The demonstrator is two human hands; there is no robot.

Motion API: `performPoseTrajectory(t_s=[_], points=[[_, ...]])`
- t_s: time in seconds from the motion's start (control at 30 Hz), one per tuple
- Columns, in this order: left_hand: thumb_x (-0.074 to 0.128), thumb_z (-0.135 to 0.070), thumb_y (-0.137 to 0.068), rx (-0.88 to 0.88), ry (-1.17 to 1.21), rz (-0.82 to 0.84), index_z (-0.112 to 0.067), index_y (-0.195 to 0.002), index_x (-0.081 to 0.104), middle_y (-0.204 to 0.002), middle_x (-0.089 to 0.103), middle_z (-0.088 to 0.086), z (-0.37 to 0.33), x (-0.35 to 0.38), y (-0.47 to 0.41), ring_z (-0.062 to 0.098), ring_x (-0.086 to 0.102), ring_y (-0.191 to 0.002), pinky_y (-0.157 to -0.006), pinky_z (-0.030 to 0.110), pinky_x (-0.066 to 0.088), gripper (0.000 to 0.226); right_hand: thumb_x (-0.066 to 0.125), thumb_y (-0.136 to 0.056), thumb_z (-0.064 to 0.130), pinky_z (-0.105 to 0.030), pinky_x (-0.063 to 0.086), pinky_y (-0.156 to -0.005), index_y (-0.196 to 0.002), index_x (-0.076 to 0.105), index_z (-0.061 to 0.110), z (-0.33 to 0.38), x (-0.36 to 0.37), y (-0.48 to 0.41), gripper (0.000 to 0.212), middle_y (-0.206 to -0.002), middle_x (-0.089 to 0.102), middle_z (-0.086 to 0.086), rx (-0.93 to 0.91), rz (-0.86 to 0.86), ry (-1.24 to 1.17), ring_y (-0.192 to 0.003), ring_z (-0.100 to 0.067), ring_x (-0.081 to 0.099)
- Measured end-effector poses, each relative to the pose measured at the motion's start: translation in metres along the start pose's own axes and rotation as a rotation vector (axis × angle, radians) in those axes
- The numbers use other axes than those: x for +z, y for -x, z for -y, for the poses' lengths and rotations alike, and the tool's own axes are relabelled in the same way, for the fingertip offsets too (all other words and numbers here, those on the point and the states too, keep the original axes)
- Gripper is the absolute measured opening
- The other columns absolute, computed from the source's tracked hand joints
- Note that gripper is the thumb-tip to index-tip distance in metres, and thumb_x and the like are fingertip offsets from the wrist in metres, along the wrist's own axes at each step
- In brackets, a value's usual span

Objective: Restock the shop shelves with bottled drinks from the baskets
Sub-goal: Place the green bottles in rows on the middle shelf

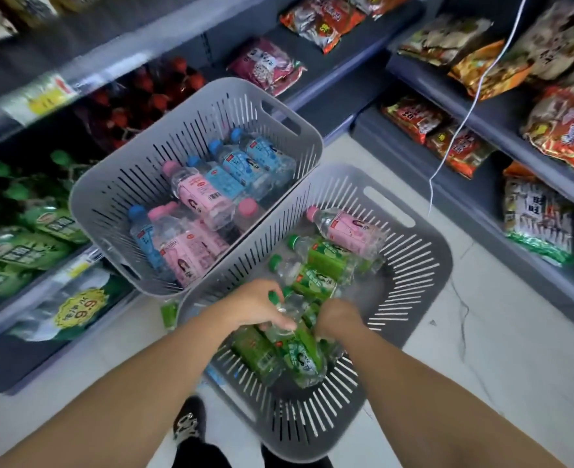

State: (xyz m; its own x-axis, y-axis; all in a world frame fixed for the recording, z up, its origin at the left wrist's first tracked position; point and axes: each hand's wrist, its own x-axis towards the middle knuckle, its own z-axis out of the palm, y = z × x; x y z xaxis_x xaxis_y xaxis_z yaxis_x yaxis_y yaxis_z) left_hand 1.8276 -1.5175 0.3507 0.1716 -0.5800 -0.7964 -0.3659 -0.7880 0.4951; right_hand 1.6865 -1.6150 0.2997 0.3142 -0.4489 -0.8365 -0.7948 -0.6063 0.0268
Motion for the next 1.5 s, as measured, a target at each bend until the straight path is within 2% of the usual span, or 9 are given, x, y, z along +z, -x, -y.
performPoseTrajectory(t_s=[0.17, 0.33, 0.67, 0.87, 0.97, 1.07, 1.17, 1.23, 1.5], points=[[0.085, -0.010, -0.065, -0.137, 0.315, -0.013, -0.005, -0.130, 0.051, -0.128, 0.058, 0.008, 0.008, 0.011, -0.001, 0.027, 0.055, -0.118, -0.102, 0.040, 0.044, 0.074, 0.071, -0.080, 0.023, -0.028, 0.057, -0.074, -0.082, 0.060, 0.008, -0.009, -0.007, 0.002, 0.018, -0.080, 0.062, -0.004, -0.044, 0.143, -0.273, -0.073, -0.015, 0.063], [0.074, -0.023, -0.079, -0.232, 0.466, 0.022, -0.018, -0.142, 0.035, -0.116, 0.056, 0.000, 0.006, 0.038, 0.012, 0.025, 0.054, -0.110, -0.084, 0.047, 0.054, 0.074, 0.065, -0.084, 0.044, -0.044, 0.042, -0.099, -0.135, 0.046, 0.009, -0.012, -0.025, 0.015, 0.064, -0.144, 0.043, -0.012, -0.009, 0.328, -0.708, -0.127, -0.031, 0.046], [0.071, -0.032, -0.083, -0.099, 0.686, -0.134, -0.032, -0.110, 0.057, -0.124, 0.060, -0.003, 0.000, 0.018, 0.052, 0.020, 0.053, -0.110, -0.090, 0.040, 0.043, 0.030, 0.055, -0.062, 0.082, -0.054, 0.017, -0.113, -0.150, 0.026, 0.019, -0.017, -0.047, 0.062, 0.112, -0.159, 0.017, -0.006, -0.039, 0.243, -1.019, -0.145, -0.031, 0.016], [0.066, -0.038, -0.085, 0.103, 0.804, -0.281, -0.034, -0.091, 0.062, -0.103, 0.065, -0.012, -0.013, -0.003, 0.100, 0.014, 0.053, -0.097, -0.080, 0.032, 0.038, 0.008, 0.080, -0.055, 0.058, -0.047, 0.035, -0.105, -0.125, 0.055, 0.023, -0.006, -0.060, 0.106, 0.082, -0.126, 0.055, 0.005, -0.130, 0.070, -1.367, -0.125, -0.024, 0.049], [0.062, -0.048, -0.086, 0.133, 0.862, -0.352, -0.031, -0.113, 0.057, -0.112, 0.056, -0.010, -0.014, -0.013, 0.130, 0.016, 0.047, -0.104, -0.086, 0.035, 0.039, 0.032, 0.086, -0.050, 0.048, -0.037, 0.050, -0.088, -0.092, 0.071, 0.028, 0.006, -0.066, 0.135, 0.048, -0.101, 0.068, 0.008, -0.198, 0.048, -1.523, -0.092, -0.019, 0.064], [0.055, -0.053, -0.089, 0.151, 1.034, -0.331, -0.035, -0.112, 0.055, -0.125, 0.057, -0.006, -0.010, -0.023, 0.170, 0.019, 0.056, -0.108, -0.083, 0.039, 0.047, 0.029, 0.086, -0.047, 0.046, -0.042, 0.051, -0.093, -0.110, 0.068, 0.017, 0.021, -0.067, 0.159, 0.071, -0.109, 0.070, -0.003, -0.296, 0.050, -1.559, -0.100, -0.024, 0.065], [0.038, -0.066, -0.090, 0.130, 1.102, -0.403, -0.032, -0.140, 0.037, -0.148, 0.040, 0.001, 0.004, -0.034, 0.205, 0.028, 0.047, -0.127, -0.095, 0.047, 0.045, 0.061, 0.073, -0.073, 0.032, -0.032, 0.057, -0.057, -0.091, 0.072, 0.011, 0.052, -0.069, 0.197, 0.028, -0.089, 0.074, -0.011, -0.452, 0.124, -1.627, -0.073, -0.023, 0.072], [0.032, -0.075, -0.084, 0.066, 1.105, -0.468, -0.027, -0.147, 0.031, -0.153, 0.032, 0.005, 0.019, -0.040, 0.229, 0.030, 0.037, -0.136, -0.107, 0.052, 0.035, 0.079, 0.068, -0.079, 0.030, -0.034, 0.058, -0.060, -0.091, 0.073, 0.011, 0.080, -0.068, 0.219, 0.023, -0.091, 0.074, -0.012, -0.520, 0.150, -1.605, -0.075, -0.024, 0.072], [0.069, -0.016, -0.084, 0.090, 1.185, -0.382, -0.011, -0.104, 0.062, -0.099, 0.068, 0.009, 0.095, -0.065, 0.328, 0.025, 0.064, -0.086, -0.076, 0.039, 0.051, 0.022, 0.084, -0.054, 0.054, -0.052, 0.041, -0.104, -0.137, 0.050, 0.018, 0.184, -0.061, 0.283, 0.097, -0.139, 0.053, -0.008, -0.618, 0.147, -1.350, -0.128, -0.029, 0.050]])
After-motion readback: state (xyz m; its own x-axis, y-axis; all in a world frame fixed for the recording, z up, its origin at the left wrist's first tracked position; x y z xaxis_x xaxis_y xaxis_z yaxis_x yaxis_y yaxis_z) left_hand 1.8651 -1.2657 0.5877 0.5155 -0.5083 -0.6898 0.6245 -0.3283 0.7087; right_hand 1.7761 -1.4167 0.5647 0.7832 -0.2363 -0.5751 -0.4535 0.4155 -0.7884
